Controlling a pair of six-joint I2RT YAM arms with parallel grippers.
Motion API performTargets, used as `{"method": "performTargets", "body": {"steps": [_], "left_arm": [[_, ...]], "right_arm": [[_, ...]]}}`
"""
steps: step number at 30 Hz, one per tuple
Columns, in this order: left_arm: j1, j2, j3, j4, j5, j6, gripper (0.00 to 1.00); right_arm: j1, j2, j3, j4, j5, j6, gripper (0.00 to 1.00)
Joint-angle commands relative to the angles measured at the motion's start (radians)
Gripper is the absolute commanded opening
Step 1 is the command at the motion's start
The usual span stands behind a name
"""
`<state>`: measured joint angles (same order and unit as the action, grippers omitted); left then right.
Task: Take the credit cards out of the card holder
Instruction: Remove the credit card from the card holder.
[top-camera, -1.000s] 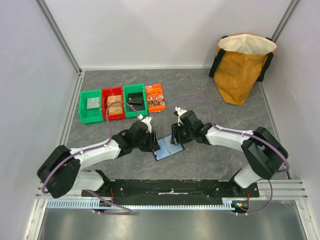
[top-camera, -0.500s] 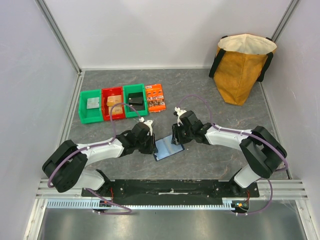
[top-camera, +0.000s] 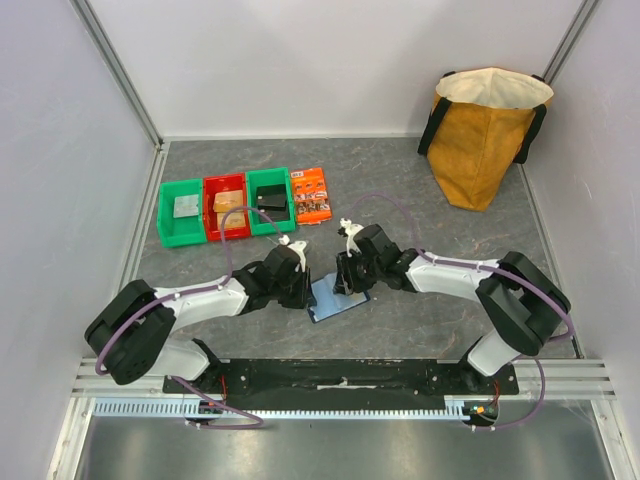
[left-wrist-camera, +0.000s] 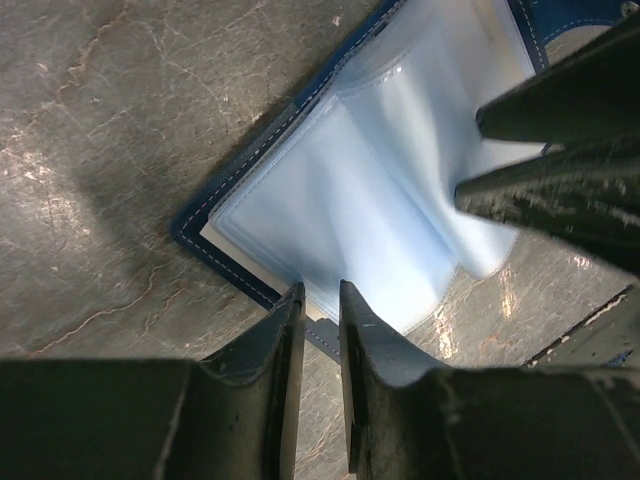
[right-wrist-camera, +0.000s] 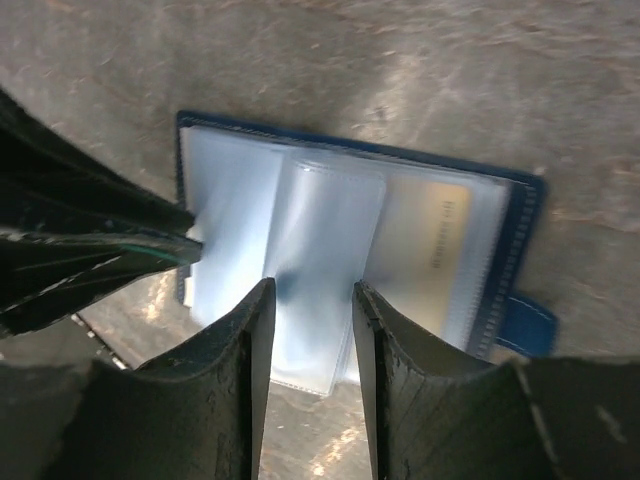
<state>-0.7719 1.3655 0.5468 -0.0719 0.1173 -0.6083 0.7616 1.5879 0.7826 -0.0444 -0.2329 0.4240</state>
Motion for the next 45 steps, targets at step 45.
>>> {"method": "performTargets", "body": {"steps": [45], "left_arm": [[-0.01,-0.068,-0.019,0.014,-0.018,-0.024,0.31]], "right_arm": [[0.111,0.007,0.08,-0.158,0.337,-0.033,0.58]]}}
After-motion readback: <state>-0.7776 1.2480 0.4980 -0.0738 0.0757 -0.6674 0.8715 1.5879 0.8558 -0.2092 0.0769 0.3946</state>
